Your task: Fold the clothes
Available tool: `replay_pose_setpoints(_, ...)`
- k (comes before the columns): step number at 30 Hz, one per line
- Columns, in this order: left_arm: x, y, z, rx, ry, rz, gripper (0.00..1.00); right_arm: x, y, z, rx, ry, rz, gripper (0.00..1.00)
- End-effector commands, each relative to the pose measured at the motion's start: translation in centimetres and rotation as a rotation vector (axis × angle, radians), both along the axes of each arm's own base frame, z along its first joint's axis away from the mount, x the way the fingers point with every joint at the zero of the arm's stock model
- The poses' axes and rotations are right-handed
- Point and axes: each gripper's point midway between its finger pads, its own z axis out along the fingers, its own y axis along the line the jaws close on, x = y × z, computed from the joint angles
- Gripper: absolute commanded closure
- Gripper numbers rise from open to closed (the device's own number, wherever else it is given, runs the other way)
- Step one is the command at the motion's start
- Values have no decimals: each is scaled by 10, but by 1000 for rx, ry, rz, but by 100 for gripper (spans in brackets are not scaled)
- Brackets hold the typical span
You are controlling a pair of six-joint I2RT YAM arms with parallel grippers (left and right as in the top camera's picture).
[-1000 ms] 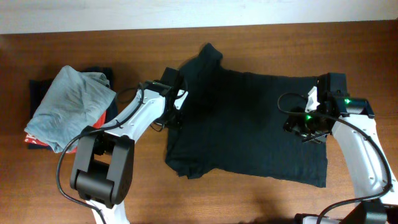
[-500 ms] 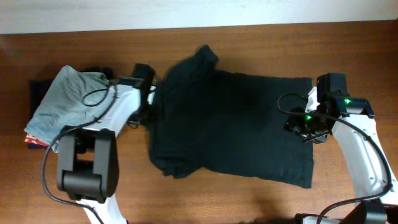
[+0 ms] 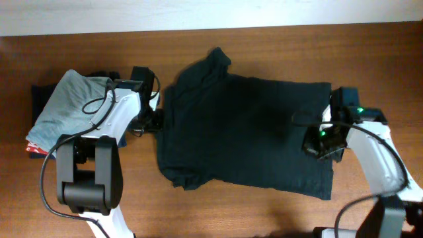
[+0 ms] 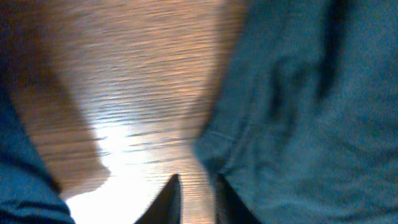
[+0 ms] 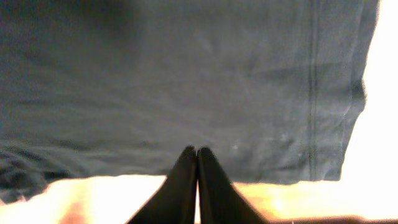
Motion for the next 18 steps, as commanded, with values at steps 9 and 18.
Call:
replay_pose_setpoints(9,10,-62,8,-75,-127,-251,96,-62,5,-61,8,235,-174,96)
replay_pose_setpoints(18,-9,-62,-38,-63,-126,-292,92,-65,-18,-71,-135,231,-245,96)
